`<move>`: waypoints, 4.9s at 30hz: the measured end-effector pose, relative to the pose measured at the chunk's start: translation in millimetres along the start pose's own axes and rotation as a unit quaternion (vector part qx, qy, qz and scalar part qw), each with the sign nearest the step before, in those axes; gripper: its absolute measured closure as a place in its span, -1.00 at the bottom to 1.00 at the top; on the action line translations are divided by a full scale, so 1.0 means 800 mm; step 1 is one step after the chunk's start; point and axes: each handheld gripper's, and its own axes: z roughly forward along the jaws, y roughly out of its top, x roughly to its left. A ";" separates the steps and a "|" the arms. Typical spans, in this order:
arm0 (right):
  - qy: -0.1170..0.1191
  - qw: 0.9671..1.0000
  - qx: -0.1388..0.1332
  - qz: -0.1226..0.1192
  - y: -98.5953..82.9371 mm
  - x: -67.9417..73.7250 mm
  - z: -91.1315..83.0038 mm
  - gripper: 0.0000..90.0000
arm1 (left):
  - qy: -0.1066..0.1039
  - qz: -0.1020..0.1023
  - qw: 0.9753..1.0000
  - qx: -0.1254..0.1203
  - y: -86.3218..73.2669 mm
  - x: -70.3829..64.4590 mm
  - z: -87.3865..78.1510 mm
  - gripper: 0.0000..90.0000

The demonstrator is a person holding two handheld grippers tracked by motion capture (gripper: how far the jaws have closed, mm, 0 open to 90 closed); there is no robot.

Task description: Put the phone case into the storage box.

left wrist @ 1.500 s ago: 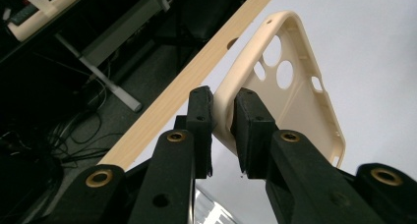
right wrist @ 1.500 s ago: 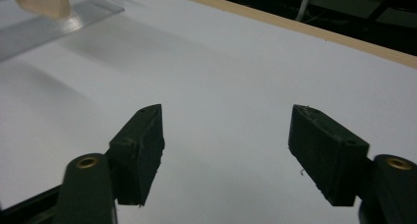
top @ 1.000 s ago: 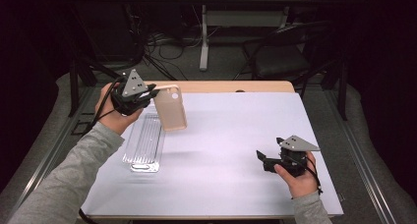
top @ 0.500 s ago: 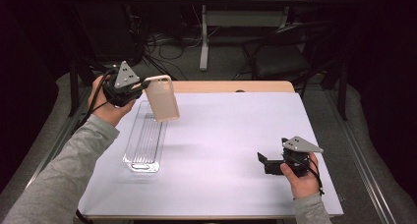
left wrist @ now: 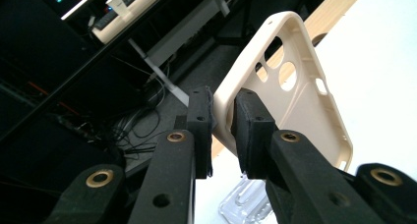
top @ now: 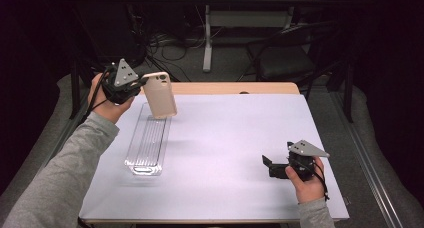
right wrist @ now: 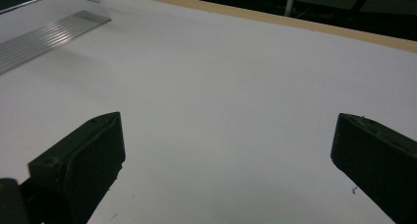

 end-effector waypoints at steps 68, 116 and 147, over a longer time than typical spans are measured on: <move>-0.024 1.000 0.005 0.004 -0.008 0.000 -0.005 -0.96 | 0.067 0.068 0.995 0.022 -0.070 -0.001 0.071 0.75; -0.021 1.000 0.000 0.015 -0.013 0.002 -0.003 -0.94 | 0.077 0.106 0.991 0.029 -0.103 -0.008 0.093 0.75; -0.020 1.000 0.002 0.017 -0.015 0.002 0.001 -0.88 | 0.102 0.091 0.990 0.030 -0.109 0.001 0.103 0.11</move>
